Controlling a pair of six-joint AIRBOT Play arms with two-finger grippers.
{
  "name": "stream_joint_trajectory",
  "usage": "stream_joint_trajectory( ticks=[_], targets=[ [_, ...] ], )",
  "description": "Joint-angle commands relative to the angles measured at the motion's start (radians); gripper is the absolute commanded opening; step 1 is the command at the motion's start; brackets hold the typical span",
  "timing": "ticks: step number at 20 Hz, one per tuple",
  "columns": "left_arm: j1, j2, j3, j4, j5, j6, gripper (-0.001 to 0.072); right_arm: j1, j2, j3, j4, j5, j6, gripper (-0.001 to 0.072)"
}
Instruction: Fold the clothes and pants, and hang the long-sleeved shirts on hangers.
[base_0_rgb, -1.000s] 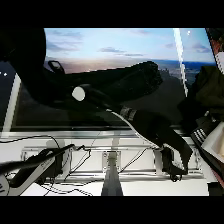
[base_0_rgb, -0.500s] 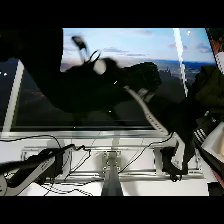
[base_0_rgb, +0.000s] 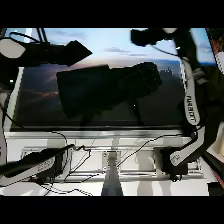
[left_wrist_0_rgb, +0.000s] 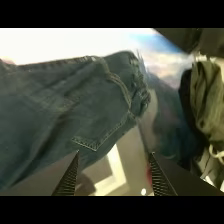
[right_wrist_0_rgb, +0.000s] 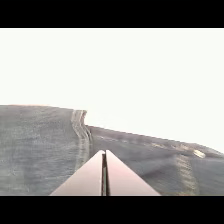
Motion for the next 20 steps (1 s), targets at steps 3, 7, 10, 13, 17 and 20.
stream_joint_trajectory(
  ticks=[3, 7, 10, 13, 17, 20],
  targets=[
    [0.180, 0.077, -0.011, 0.216, -0.116, 0.003, 0.0505, -0.105, 0.037, -0.001, -0.011, 0.103, -0.050, 0.0033],
    [0.445, 0.213, -0.223, 0.408, -0.146, -0.040, 0.0460, -0.097, 0.037, -0.004, -0.006, 0.104, -0.071, 0.0033],
    [0.582, 0.239, -0.476, 0.330, -0.091, -0.027, 0.0460, -0.080, 0.036, -0.004, -0.006, 0.103, -0.072, 0.0033],
    [0.609, 0.193, -0.682, 0.133, 0.074, 0.071, 0.0463, -0.062, 0.035, -0.008, -0.005, 0.098, -0.087, 0.0033],
    [0.562, 0.042, -0.760, -0.026, 0.228, 0.206, 0.0615, -0.050, 0.035, -0.008, -0.006, 0.097, -0.119, 0.0033],
    [0.534, -0.091, -0.759, -0.175, 0.251, 0.357, 0.0613, -0.050, 0.035, -0.008, -0.009, 0.097, -0.124, 0.0033]
  ],
)
